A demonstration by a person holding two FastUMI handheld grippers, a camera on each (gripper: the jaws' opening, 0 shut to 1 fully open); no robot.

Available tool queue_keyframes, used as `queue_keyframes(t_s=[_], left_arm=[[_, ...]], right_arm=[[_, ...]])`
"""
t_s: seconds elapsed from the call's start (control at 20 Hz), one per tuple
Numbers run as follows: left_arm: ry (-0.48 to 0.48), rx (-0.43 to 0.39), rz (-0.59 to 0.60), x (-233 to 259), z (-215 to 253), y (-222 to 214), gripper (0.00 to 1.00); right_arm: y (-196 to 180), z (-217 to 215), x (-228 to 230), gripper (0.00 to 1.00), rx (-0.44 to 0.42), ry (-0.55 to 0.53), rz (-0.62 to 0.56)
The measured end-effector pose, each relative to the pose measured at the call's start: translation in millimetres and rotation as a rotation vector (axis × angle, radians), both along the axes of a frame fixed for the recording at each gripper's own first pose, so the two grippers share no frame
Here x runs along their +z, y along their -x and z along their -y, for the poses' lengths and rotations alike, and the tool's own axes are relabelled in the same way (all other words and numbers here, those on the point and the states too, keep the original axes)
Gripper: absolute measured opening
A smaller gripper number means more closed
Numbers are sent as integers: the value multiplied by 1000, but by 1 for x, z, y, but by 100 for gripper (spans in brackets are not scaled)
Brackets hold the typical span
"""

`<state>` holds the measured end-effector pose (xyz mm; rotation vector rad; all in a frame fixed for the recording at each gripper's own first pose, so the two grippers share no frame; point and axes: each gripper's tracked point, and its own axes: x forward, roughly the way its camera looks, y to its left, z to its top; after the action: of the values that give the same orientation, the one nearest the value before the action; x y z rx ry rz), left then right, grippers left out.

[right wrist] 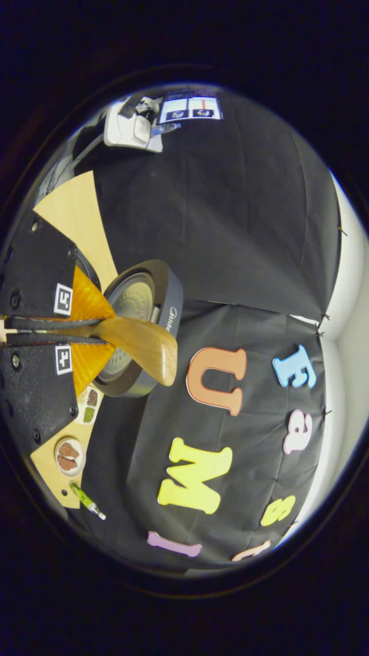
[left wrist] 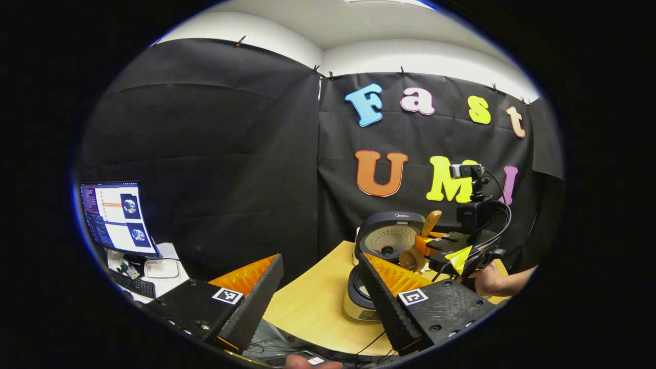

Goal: Close the left gripper, press the button to open the rice cooker; take a wooden spoon from the chopstick holder with the right hand, scoop a spoonful of rice and pour it into the rice cooker, then put the wooden spoon back into the chopstick holder.

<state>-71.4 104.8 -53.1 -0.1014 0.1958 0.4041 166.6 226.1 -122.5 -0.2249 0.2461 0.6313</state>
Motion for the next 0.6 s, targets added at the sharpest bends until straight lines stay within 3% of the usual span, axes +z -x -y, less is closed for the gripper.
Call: queue_keyframes(t_s=[0.35,0.6], left_arm=[[-1,-77,5,5,31,-20,95],[-18,-191,18,13,76,-42,95]], right_arm=[[14,37,39,8,-46,-255,-161],[11,104,51,8,-148,-371,-224]])
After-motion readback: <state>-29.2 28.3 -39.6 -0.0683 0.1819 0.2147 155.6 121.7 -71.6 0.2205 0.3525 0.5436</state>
